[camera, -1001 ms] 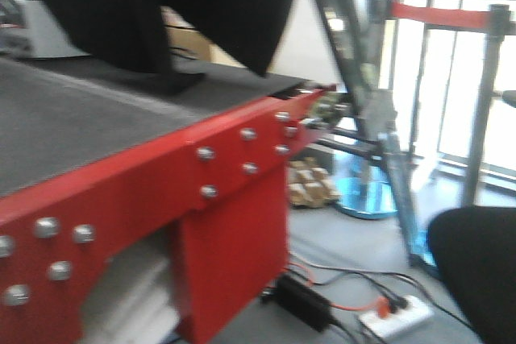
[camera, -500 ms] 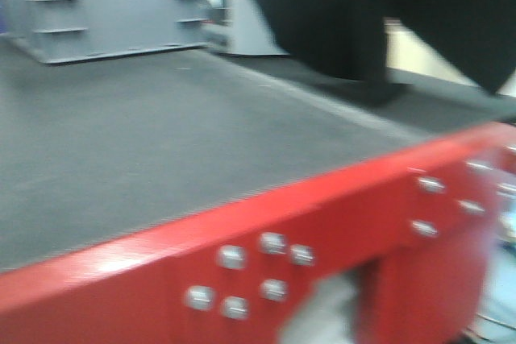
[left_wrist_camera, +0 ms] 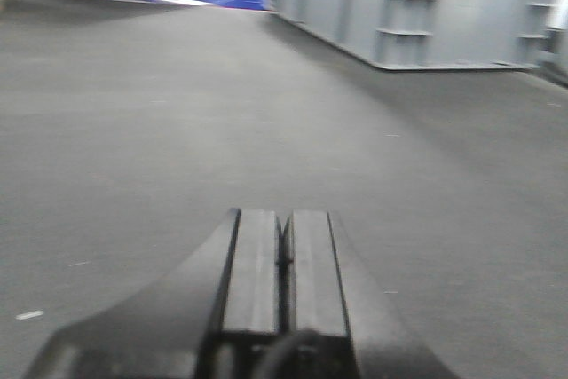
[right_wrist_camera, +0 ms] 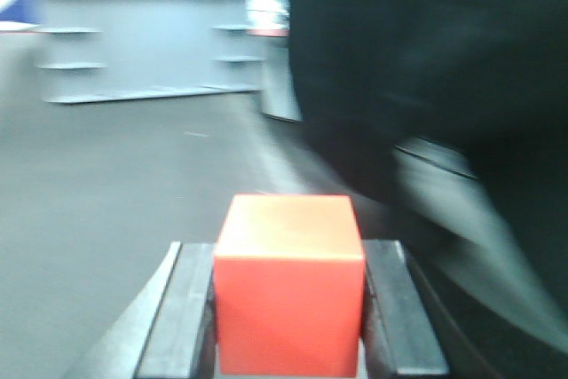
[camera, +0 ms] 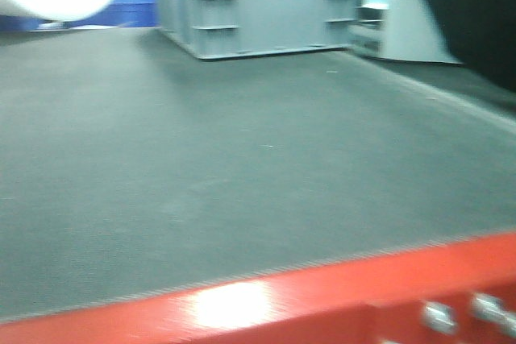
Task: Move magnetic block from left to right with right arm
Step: 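Turn the base toward the dark table near the grey crate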
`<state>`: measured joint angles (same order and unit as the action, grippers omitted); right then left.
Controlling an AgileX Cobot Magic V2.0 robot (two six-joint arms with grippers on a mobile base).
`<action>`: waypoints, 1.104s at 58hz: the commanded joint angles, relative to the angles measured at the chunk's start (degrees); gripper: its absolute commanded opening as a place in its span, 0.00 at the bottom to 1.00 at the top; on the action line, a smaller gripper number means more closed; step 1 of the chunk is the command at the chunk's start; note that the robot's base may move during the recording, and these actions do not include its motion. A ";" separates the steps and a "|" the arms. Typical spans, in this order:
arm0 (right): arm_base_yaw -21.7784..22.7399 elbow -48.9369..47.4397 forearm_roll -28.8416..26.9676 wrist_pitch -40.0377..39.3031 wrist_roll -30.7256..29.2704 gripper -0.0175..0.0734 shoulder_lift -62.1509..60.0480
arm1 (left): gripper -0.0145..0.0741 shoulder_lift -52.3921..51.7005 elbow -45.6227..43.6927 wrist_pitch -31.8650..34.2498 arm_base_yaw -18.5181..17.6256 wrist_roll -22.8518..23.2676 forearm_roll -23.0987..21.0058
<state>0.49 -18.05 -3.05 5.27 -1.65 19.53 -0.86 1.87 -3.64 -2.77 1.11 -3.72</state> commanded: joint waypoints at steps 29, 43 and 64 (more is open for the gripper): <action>0.29 -1.78 0.03 -4.77 -0.62 0.55 0.39 | 0.03 -0.42 0.48 4.84 -0.05 0.10 -0.16; 0.29 -1.78 0.03 -4.77 -0.62 0.55 0.39 | 0.03 -0.42 0.48 4.84 -0.05 0.10 -0.16; 0.29 -1.78 0.03 -4.77 -0.62 0.55 0.39 | 0.03 -0.42 0.48 4.84 -0.05 0.10 -0.16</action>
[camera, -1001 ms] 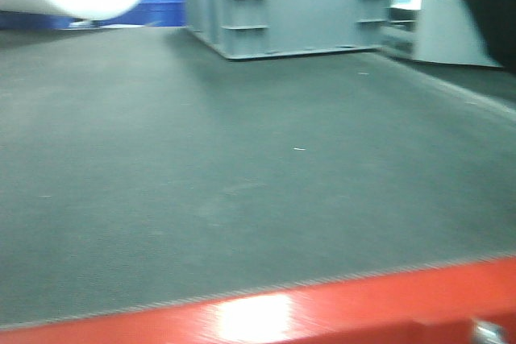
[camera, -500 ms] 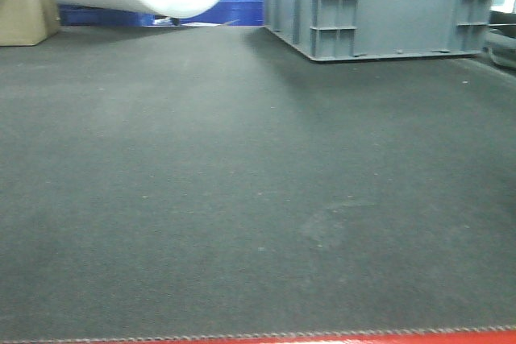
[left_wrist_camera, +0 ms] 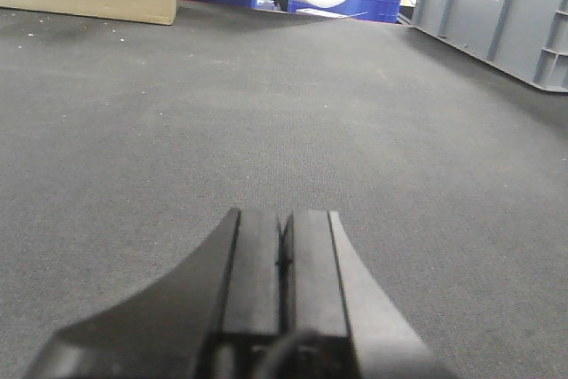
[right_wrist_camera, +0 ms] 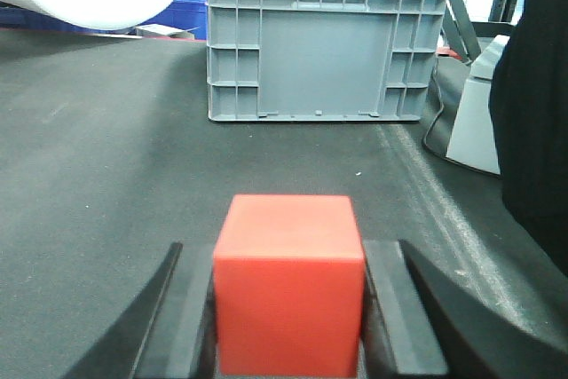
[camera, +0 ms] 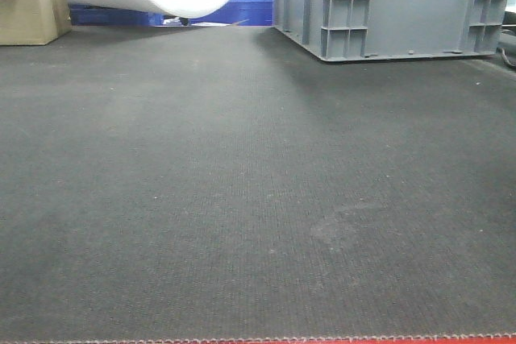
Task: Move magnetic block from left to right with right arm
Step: 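Turn the base toward the dark table near the grey crate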
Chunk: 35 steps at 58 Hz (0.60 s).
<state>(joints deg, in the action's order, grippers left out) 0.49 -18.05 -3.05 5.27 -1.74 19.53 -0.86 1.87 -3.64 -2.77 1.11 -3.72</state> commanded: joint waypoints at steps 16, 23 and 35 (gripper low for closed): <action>0.29 -1.78 0.03 -4.77 -0.53 0.55 0.39 | 0.03 -0.42 0.48 4.84 -0.05 0.10 -0.16; 0.29 -1.78 0.03 -4.77 -0.53 0.55 0.39 | 0.03 -0.42 0.48 4.84 -0.05 0.10 -0.16; 0.29 -1.78 0.03 -4.77 -0.53 0.55 0.39 | 0.03 -0.42 0.48 4.84 -0.05 0.10 -0.16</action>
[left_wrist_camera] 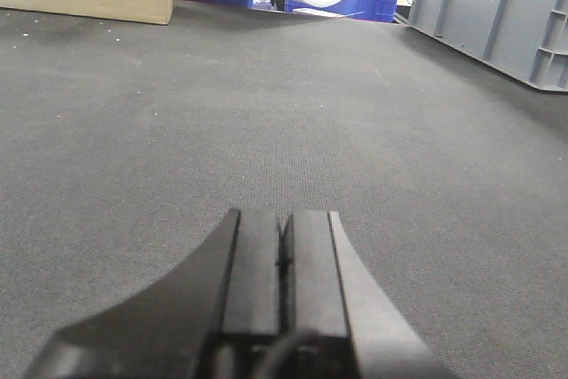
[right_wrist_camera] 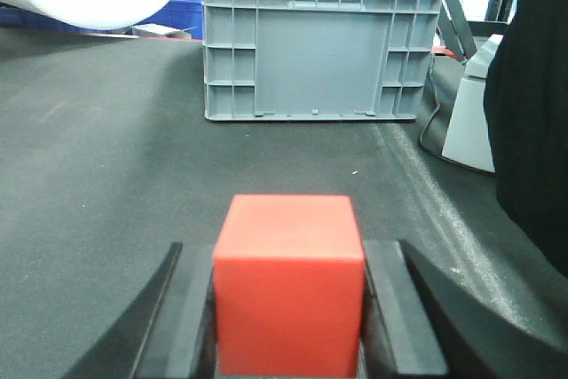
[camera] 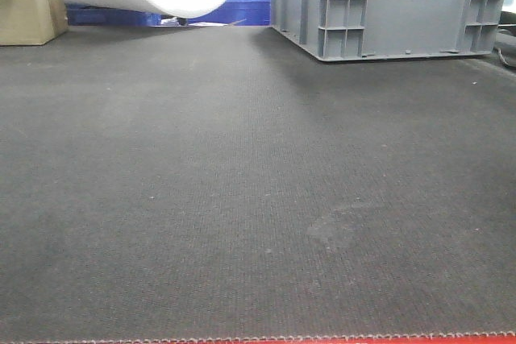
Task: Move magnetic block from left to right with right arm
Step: 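Turn the base toward the dark table near the grey crate, then lower the red cube onto the table with the right gripper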
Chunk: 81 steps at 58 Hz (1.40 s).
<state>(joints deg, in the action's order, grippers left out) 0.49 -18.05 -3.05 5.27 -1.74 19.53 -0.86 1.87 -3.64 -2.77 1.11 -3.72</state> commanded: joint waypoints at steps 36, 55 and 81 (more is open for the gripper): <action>-2.85 -9.66 -0.09 0.36 -0.36 0.55 13.31 | 0.03 -0.42 0.48 4.84 -0.05 0.10 -0.16; -18.58 -24.04 0.49 19.93 -0.29 0.55 36.18 | 0.03 -0.42 0.48 4.84 -0.05 0.10 -0.16; -37.45 -44.88 4.62 44.17 36.64 0.55 62.71 | 0.03 -0.42 0.48 4.84 -0.05 0.10 -0.16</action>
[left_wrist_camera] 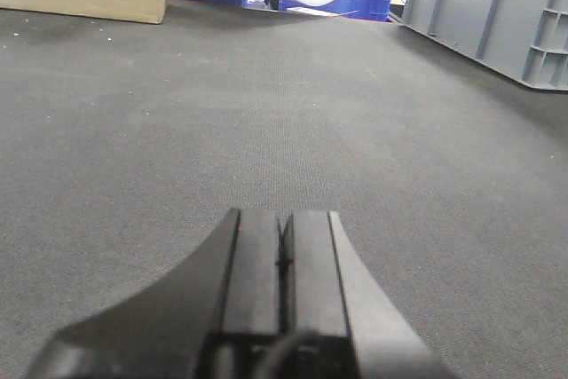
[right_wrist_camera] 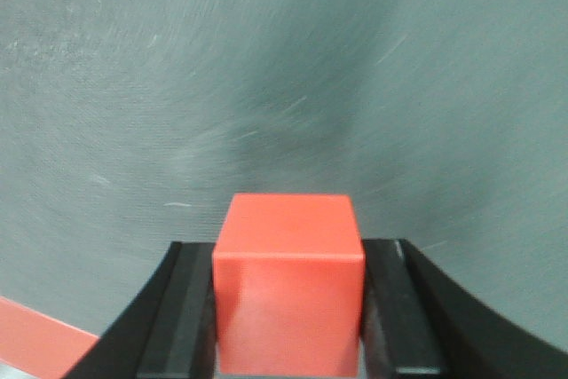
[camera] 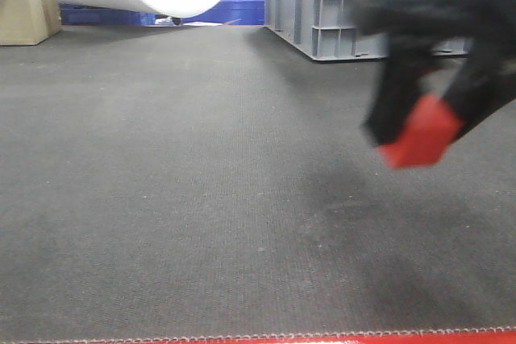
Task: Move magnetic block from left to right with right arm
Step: 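Lower the red cube onto the table with the right gripper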
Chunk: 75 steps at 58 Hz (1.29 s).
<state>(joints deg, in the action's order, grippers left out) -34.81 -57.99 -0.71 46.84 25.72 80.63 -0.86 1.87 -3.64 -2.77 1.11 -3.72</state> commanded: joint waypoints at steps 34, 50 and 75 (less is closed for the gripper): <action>-11.11 -33.45 2.19 23.27 18.96 0.55 25.71 | 0.03 -0.42 0.48 4.84 -0.05 0.10 -0.16; -11.16 -34.50 0.15 19.42 18.96 0.55 28.39 | 0.03 -0.42 0.48 4.84 -0.05 0.10 -0.16; -11.16 -34.50 0.16 14.68 18.96 0.55 28.90 | 0.03 -0.42 0.48 4.84 -0.05 0.10 -0.16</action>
<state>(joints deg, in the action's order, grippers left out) -45.96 -90.59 -0.62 62.51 44.61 112.65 -0.86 1.87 -3.64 -2.77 1.11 -3.72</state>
